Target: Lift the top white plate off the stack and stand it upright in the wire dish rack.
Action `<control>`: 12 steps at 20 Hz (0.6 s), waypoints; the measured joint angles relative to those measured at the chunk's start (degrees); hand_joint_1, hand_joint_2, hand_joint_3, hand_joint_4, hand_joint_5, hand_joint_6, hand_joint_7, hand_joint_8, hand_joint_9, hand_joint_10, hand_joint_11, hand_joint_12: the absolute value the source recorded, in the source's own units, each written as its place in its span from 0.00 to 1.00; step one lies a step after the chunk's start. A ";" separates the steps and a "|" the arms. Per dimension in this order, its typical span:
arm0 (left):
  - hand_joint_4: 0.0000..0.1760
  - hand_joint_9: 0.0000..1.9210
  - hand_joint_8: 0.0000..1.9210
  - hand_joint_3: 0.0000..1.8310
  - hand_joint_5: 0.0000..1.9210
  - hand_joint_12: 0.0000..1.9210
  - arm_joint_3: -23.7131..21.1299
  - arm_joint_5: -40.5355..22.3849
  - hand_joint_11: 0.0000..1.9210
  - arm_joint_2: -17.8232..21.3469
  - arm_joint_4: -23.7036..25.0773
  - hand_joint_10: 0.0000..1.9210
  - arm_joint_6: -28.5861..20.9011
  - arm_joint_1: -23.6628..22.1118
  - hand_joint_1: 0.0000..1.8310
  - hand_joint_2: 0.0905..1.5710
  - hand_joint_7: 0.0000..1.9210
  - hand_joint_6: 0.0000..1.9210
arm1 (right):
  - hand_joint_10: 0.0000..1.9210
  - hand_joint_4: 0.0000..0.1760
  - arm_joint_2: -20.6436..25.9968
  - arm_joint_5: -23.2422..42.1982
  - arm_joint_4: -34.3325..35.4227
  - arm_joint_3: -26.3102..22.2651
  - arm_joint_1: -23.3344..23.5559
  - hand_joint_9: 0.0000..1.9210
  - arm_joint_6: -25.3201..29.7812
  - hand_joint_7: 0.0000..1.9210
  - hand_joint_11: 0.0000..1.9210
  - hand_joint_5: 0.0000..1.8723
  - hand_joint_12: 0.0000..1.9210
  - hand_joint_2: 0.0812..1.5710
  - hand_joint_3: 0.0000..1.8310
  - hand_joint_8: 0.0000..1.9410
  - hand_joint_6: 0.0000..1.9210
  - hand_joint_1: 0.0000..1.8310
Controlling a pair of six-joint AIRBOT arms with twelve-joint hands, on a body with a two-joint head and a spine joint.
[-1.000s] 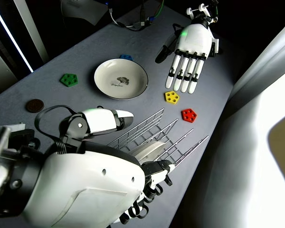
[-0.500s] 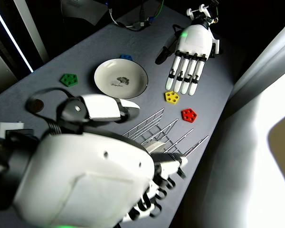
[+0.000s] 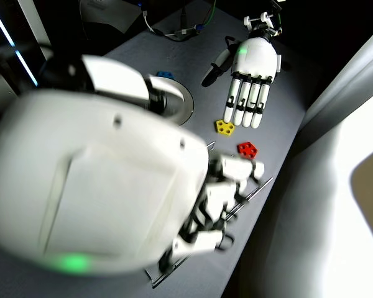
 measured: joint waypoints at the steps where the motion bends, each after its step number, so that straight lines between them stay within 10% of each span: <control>1: 0.00 0.01 0.00 0.00 0.00 0.09 -0.26 0.70 0.00 0.07 -0.57 0.00 -0.04 0.00 0.21 0.56 0.00 0.00 | 0.00 0.00 0.42 -0.52 0.20 -0.48 0.39 0.23 -0.37 0.23 0.08 0.21 0.35 0.64 0.00 0.00 0.01 0.49; 12: 0.00 0.00 0.00 0.00 0.00 0.03 -2.01 2.05 0.01 0.98 1.92 0.00 -2.62 -0.24 0.21 0.57 0.00 0.00 | 0.00 0.00 5.18 -5.73 1.68 -5.42 1.36 0.22 -1.81 0.23 0.10 0.22 0.33 0.64 0.00 0.00 0.00 0.48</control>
